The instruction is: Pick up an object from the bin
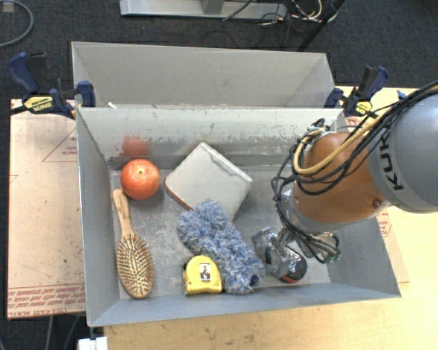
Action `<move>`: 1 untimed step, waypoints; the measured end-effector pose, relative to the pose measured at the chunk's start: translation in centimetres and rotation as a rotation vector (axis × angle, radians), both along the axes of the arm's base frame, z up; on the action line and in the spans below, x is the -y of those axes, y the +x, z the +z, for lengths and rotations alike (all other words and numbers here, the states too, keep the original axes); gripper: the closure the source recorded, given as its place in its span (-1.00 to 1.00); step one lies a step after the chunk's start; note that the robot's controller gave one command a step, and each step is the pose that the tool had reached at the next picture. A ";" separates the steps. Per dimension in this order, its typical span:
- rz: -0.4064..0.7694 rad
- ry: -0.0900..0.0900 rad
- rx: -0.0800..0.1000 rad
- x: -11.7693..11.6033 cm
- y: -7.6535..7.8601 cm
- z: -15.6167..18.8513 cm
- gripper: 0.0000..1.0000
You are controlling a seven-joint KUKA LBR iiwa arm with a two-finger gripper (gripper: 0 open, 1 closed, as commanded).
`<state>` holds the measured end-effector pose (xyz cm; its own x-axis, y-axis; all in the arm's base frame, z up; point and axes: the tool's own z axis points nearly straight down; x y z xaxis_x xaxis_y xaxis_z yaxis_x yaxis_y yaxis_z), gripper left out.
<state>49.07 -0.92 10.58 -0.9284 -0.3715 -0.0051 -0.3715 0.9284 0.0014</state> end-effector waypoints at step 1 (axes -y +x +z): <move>-0.084 0.001 0.003 0.5 -0.3 3.6 1.00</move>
Offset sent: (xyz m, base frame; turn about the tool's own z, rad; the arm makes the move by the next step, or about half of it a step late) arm -0.0090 0.0030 0.1252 -0.0089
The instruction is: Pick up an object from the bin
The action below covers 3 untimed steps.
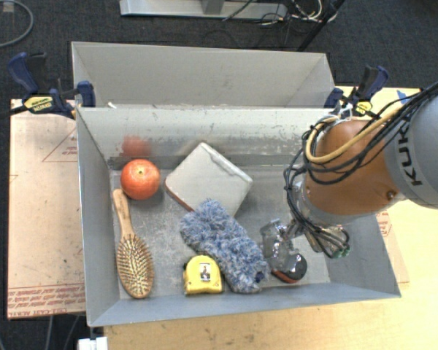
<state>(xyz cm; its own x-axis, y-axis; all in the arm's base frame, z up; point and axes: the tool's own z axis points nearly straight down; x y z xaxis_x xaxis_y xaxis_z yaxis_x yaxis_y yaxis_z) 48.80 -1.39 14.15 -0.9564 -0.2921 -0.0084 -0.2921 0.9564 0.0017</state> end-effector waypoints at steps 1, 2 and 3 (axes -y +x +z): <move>0.057 0.000 -0.007 -0.5 -0.5 6.1 1.00; -0.056 0.001 0.003 1.4 0.8 10.4 -1.00; -0.056 0.002 0.002 1.4 0.7 10.4 -1.00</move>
Offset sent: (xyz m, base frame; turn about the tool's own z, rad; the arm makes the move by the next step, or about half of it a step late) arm 0.0065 -0.0141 0.1045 0.0547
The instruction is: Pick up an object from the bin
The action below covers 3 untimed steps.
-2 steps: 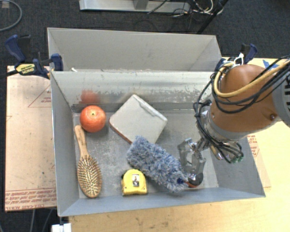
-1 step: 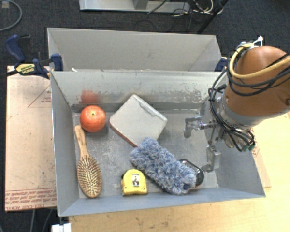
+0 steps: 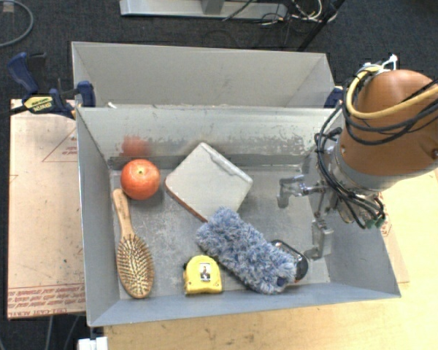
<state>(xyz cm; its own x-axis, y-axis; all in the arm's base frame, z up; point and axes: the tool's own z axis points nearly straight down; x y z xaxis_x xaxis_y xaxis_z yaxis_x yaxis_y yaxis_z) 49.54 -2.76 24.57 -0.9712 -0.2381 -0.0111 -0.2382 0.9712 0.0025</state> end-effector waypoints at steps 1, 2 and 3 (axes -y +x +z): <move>0.064 -0.002 0.007 -0.7 -0.3 -3.2 -1.00; 0.177 -0.002 0.006 -1.1 -0.5 -10.0 -1.00; 0.130 -0.001 0.003 -1.2 -1.1 -13.6 -1.00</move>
Offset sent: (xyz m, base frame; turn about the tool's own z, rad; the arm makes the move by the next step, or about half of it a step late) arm -0.0076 0.0132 -0.1674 -0.2818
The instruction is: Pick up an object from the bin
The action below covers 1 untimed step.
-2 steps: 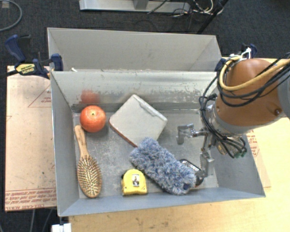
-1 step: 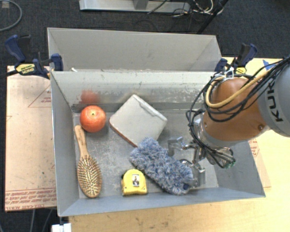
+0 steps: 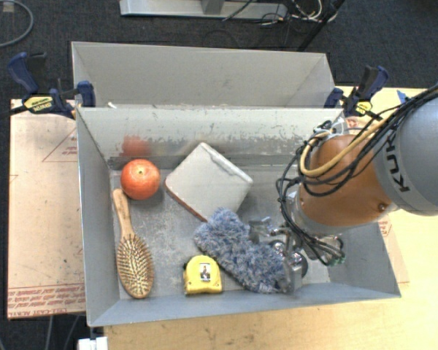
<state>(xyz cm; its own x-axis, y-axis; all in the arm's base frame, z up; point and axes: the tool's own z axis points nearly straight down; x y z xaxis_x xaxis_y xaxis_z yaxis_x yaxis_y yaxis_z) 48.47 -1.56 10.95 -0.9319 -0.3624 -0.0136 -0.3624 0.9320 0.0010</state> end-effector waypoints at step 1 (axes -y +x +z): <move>-0.049 0.001 0.006 -0.3 1.4 -1.8 1.00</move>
Offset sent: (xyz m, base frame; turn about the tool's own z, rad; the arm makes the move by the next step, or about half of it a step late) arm 0.0000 0.0000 0.0000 0.0000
